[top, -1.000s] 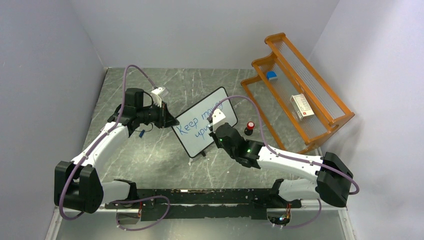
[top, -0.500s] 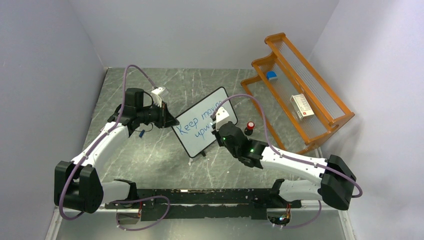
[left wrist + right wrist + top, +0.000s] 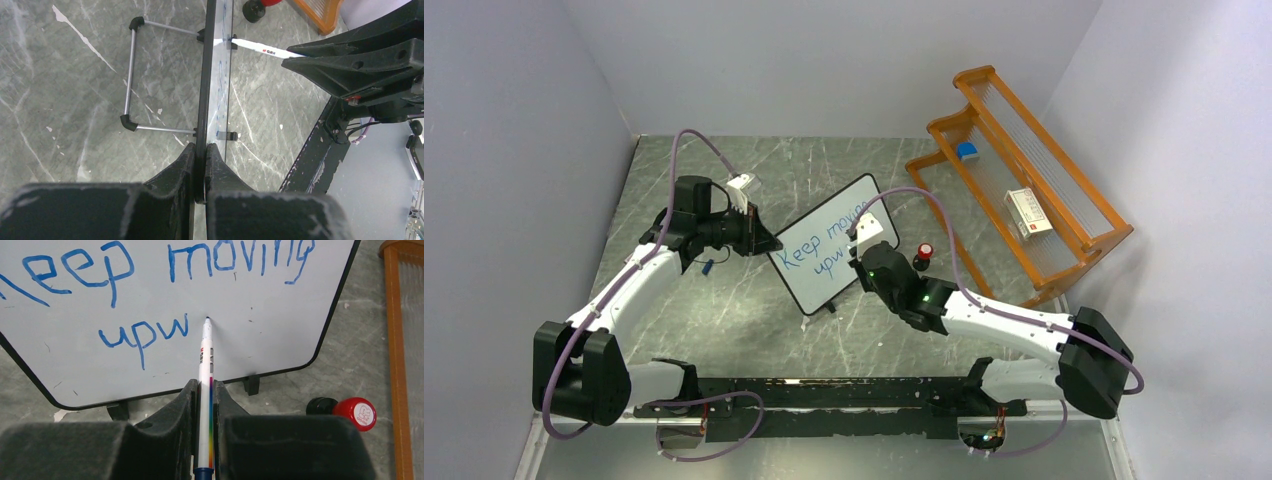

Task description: Write a sentence on the whiteboard

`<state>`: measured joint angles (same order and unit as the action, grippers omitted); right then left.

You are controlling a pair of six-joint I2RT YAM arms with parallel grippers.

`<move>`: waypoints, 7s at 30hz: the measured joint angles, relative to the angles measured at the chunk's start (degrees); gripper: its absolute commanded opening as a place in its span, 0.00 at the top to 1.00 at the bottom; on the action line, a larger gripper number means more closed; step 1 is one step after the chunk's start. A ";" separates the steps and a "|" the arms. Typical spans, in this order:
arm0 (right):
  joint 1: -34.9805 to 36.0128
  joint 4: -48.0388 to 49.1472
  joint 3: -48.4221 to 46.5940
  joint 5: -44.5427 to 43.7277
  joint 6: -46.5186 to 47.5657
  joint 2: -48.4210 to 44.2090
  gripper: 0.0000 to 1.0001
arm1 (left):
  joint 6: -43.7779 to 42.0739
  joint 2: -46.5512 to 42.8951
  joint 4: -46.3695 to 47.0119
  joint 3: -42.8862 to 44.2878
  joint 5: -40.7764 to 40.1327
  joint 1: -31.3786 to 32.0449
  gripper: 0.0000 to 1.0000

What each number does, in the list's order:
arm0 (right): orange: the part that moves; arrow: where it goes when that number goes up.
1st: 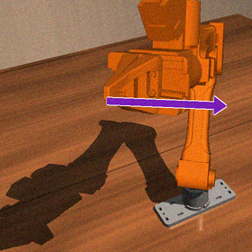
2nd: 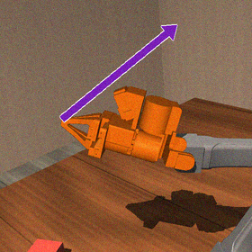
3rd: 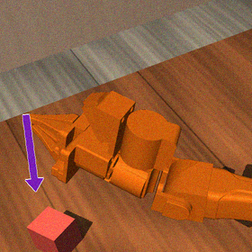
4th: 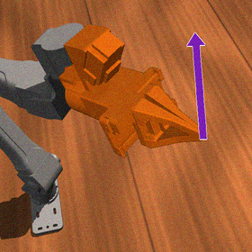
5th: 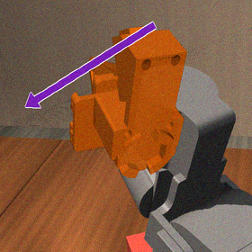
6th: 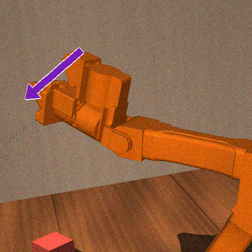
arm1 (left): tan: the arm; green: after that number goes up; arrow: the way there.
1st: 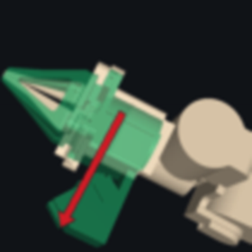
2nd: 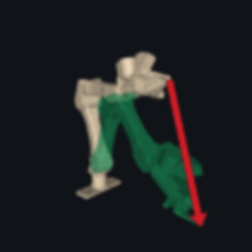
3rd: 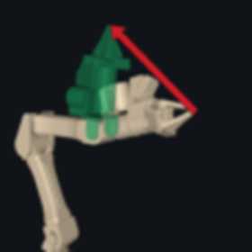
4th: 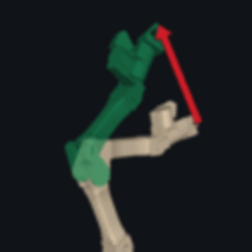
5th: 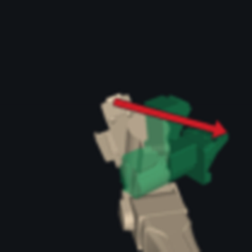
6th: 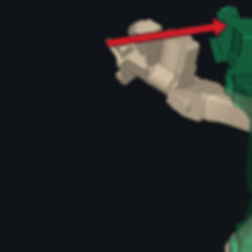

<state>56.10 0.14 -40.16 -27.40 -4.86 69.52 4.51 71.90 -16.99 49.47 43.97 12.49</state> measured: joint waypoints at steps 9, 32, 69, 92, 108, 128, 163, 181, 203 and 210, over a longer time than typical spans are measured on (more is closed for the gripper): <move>-0.33 0.46 0.02 0.46 0.04 0.66 1.00 | 0.00 0.07 0.00 0.00 0.00 0.00 0.95; -0.46 0.55 0.46 3.65 -0.26 -0.33 1.00 | 0.00 0.07 -0.13 0.13 -0.02 0.00 0.95; -1.03 0.70 0.70 1.64 -0.52 0.72 1.00 | 0.20 0.35 -0.13 0.28 -0.07 0.00 0.95; -1.31 2.14 0.66 1.46 -0.35 0.76 1.00 | 0.22 0.35 -0.15 0.28 -0.09 0.02 0.95; -1.38 1.90 1.42 0.83 -1.38 0.74 1.00 | 0.22 0.35 -0.15 0.31 -0.22 0.02 0.95; -1.75 1.33 1.42 0.35 -1.84 0.76 1.00 | 0.22 0.35 -0.15 0.31 -0.24 0.00 0.95; -4.11 3.91 1.51 3.02 -0.98 1.03 1.00 | 0.37 0.35 -0.17 0.31 -0.46 0.11 0.95; -4.31 1.70 2.36 3.02 -2.93 0.48 1.00 | 0.42 0.35 -0.17 0.31 -0.44 0.11 0.95; -5.53 3.34 -0.02 3.69 -1.07 0.87 1.00 | 0.42 0.35 -0.20 0.31 -0.42 0.11 0.95; -6.08 3.26 -0.02 3.72 -1.31 1.29 1.00 | 0.42 0.35 -0.20 0.31 -0.42 0.11 0.95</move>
<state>50.02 3.40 -40.18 -23.68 -6.17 70.81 4.93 72.25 -17.19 49.78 43.55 12.60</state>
